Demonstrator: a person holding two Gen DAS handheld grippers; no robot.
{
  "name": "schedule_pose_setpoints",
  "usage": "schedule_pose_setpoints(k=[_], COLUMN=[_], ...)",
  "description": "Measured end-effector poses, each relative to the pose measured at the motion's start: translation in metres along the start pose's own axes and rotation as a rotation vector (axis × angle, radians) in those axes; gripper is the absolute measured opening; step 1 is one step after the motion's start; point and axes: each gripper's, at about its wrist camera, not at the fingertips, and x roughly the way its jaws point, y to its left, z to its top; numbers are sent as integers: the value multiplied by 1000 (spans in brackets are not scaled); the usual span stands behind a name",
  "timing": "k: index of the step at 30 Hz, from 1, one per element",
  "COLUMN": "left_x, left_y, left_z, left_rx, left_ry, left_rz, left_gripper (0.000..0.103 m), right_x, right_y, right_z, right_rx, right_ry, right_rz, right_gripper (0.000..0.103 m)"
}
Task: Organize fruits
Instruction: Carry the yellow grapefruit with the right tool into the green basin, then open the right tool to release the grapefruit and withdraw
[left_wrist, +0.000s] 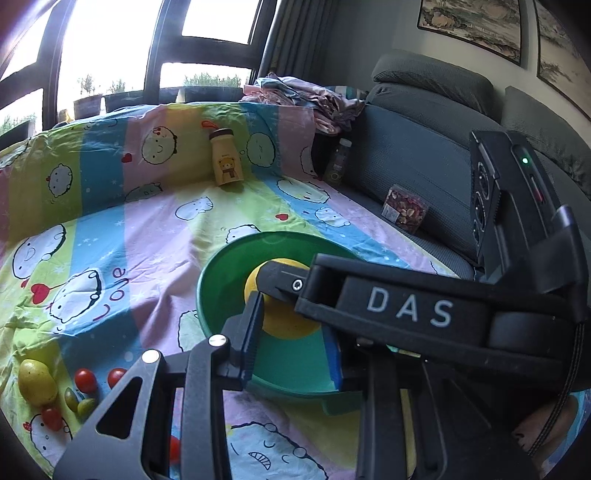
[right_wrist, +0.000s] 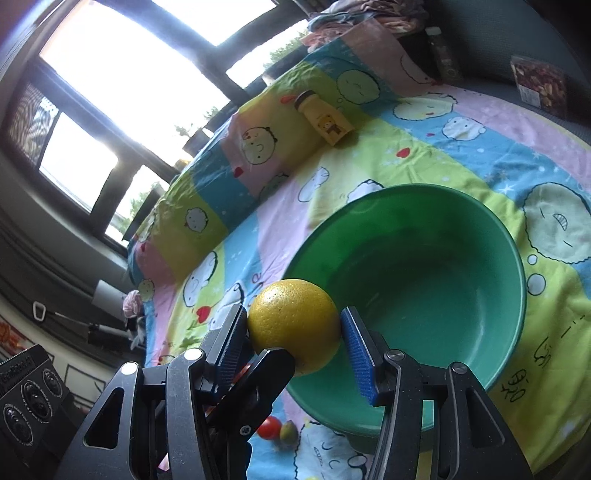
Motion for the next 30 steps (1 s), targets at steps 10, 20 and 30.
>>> schedule_pose_setpoints(k=[10,20,30], left_x=[17,16,-40], left_y=[-4,4,60], left_z=[-5,-11,-24], left_rx=[-41,-85,-241], left_ry=[31,69,34], left_rz=[-136,-54,166], left_gripper=[14,20,44], right_x=[-1,4,3], right_y=[-12,-16,-21], right_z=[-3,-5,0], right_rx=[29,39,-29], right_ry=[18,-35,-231], right_rz=[45,-147,-413], right_gripper=[49,49,60])
